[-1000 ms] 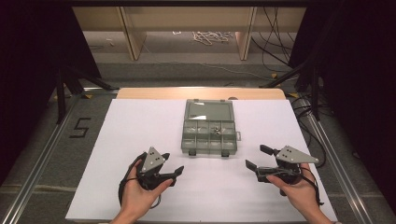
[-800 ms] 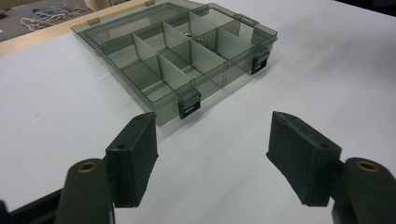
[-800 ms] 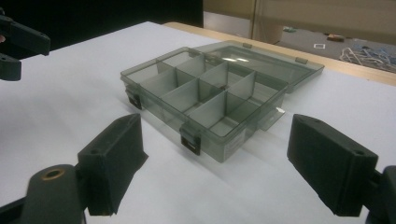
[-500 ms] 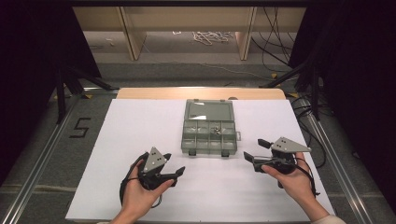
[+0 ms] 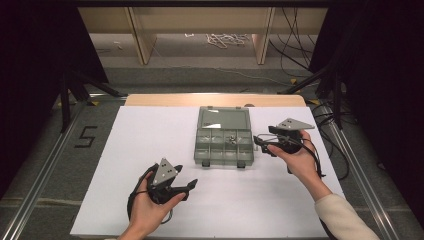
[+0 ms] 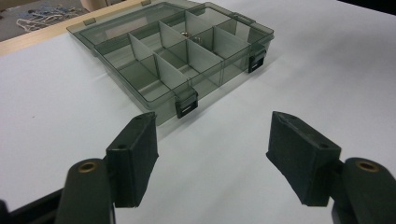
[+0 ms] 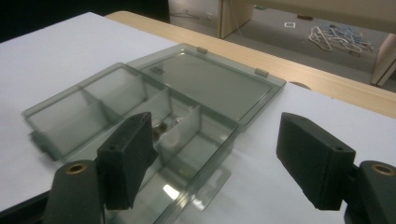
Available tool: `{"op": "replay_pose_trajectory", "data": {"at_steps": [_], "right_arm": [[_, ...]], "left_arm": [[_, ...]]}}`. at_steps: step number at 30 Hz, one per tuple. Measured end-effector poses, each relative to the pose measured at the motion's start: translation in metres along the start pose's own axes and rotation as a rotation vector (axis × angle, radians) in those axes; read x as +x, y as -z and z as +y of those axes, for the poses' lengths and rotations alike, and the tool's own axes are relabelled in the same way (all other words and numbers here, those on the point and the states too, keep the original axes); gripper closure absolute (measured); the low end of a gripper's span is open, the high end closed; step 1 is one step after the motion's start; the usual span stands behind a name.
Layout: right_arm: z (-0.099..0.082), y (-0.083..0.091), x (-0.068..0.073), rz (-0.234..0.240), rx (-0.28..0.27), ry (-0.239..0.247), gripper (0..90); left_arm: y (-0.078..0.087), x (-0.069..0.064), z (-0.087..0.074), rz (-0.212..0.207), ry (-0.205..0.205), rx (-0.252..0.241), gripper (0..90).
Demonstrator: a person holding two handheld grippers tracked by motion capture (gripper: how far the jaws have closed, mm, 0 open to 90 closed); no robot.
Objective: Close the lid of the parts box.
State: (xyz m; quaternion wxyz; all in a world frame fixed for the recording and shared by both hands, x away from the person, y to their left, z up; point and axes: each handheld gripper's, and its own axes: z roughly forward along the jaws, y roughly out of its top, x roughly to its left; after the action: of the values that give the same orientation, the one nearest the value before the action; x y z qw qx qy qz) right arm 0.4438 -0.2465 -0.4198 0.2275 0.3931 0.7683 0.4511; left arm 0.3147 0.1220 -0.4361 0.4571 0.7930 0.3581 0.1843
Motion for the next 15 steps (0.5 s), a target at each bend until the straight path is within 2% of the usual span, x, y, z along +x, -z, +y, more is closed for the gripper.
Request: {"op": "replay_pose_trajectory", "data": {"at_steps": [7,9,11,15], "right_arm": [[0.013,-0.025,-0.015,-0.049,0.015,-0.027,28.7],[0.016,-0.03,-0.019,-0.06,0.026,-0.024,28.7],[0.019,-0.036,-0.022,-0.059,0.044,-0.046,28.7],[0.023,-0.048,-0.027,-0.081,0.055,-0.044,29.1]], "left_arm": [[0.001,0.0,-0.001,0.0,0.013,-0.002,32.9],[0.001,0.0,-0.001,0.004,-0.003,-0.002,32.9],[0.002,0.0,0.0,0.004,-0.003,-0.003,32.9],[0.002,0.0,-0.001,0.004,-0.002,0.001,32.9]]}}
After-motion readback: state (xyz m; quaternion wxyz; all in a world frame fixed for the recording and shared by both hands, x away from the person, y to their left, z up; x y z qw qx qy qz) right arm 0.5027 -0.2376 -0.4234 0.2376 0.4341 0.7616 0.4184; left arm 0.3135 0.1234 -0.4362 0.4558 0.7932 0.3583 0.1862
